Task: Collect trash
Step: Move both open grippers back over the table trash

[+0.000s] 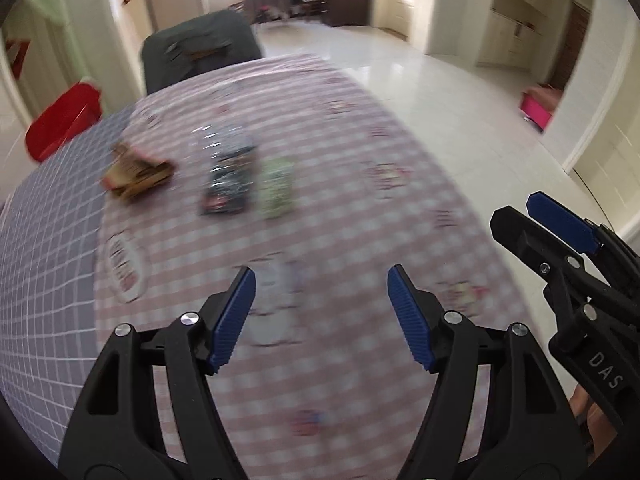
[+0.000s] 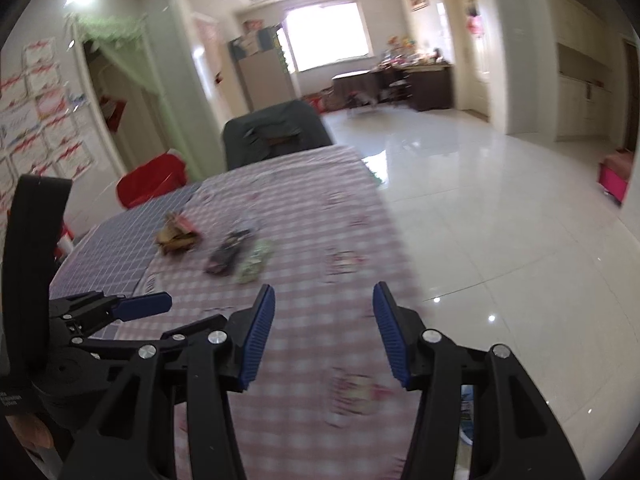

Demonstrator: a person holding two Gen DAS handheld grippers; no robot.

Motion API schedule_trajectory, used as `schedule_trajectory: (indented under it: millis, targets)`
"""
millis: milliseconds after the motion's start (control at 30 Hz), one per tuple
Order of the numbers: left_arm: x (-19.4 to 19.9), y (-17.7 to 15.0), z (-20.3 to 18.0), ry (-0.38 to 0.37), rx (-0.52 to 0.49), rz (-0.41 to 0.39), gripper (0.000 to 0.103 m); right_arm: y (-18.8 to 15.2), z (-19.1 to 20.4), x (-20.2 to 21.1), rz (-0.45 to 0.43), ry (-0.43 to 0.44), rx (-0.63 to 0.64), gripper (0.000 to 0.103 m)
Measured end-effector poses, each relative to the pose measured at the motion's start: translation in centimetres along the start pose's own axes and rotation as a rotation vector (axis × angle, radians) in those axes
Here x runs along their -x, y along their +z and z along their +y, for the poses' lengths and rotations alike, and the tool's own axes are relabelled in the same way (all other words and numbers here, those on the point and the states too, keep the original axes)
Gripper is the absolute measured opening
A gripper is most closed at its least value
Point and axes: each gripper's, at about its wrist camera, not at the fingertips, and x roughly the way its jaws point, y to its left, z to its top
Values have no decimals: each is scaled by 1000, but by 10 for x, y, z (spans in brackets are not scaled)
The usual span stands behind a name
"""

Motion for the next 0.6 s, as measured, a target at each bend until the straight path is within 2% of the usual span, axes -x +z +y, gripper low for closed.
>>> schedule_trajectory:
  millis: [233, 367, 600]
  targets:
    - [-18, 1, 86, 8, 134, 22, 68, 9, 68, -71, 119, 57, 78, 51]
    - [-34, 3, 111, 5, 167, 29, 68, 12, 80, -107, 179, 51, 103, 51]
    - [-55, 7, 130, 7, 199, 14, 68, 17, 90, -163, 260, 23, 132, 51]
